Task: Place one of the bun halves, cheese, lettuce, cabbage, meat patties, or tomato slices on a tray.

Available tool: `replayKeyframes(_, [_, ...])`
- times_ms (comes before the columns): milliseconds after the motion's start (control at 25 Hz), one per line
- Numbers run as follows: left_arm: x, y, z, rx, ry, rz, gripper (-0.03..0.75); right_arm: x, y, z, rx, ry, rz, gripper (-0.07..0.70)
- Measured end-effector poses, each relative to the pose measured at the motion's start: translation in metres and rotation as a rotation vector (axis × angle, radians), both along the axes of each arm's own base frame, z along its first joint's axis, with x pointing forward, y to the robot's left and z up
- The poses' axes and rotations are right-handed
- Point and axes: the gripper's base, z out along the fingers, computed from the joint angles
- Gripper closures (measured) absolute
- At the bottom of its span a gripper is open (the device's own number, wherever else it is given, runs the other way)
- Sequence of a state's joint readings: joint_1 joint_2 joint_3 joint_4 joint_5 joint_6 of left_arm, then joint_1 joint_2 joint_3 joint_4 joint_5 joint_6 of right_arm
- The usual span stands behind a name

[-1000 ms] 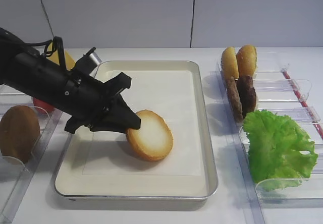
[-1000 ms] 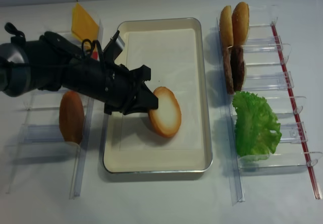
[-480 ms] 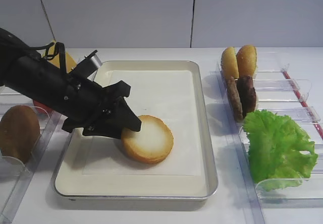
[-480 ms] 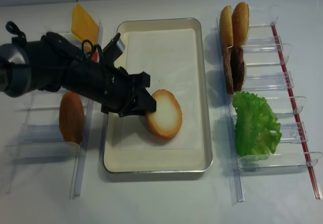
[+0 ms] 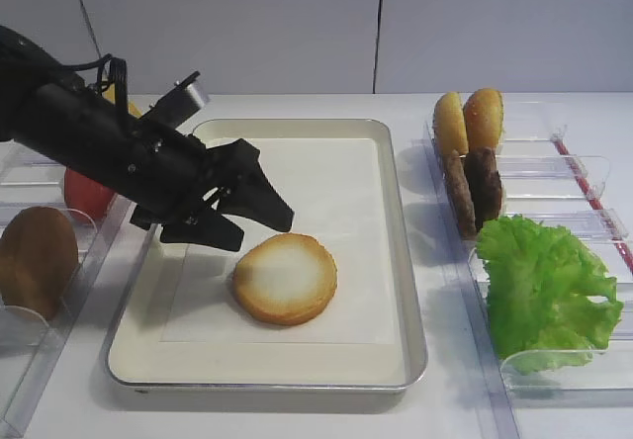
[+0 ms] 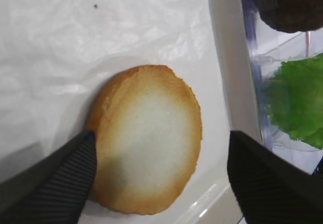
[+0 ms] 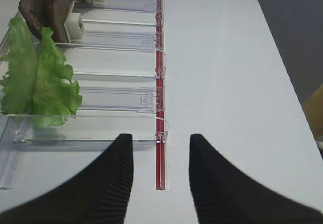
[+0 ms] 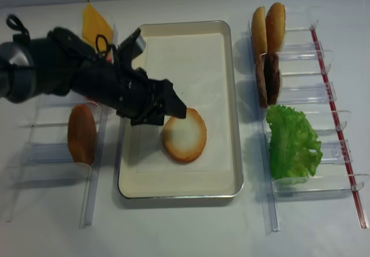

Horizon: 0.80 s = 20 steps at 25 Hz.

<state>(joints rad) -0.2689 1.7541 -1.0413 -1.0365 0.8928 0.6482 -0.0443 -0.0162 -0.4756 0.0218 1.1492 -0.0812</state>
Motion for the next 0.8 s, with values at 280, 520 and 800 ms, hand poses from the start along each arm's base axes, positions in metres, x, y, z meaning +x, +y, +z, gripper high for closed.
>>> replayKeyframes(280, [0.008, -0.001, 0.022, 0.043, -0.005, -0.081, 0.179, 0.0, 0.0, 0.0, 0.0, 0.0, 0.0, 0.358])
replayKeyframes(520, [0.006, 0.009, 0.055, 0.157, -0.096, -0.078, 0.179, 0.0, 0.0, 0.0, 0.0, 0.0, 0.0, 0.358])
replayKeyframes(800, [-0.018, 0.044, 0.114, 0.443, -0.294, 0.025, 0.178, 0.0, 0.0, 0.0, 0.0, 0.0, 0.0, 0.358])
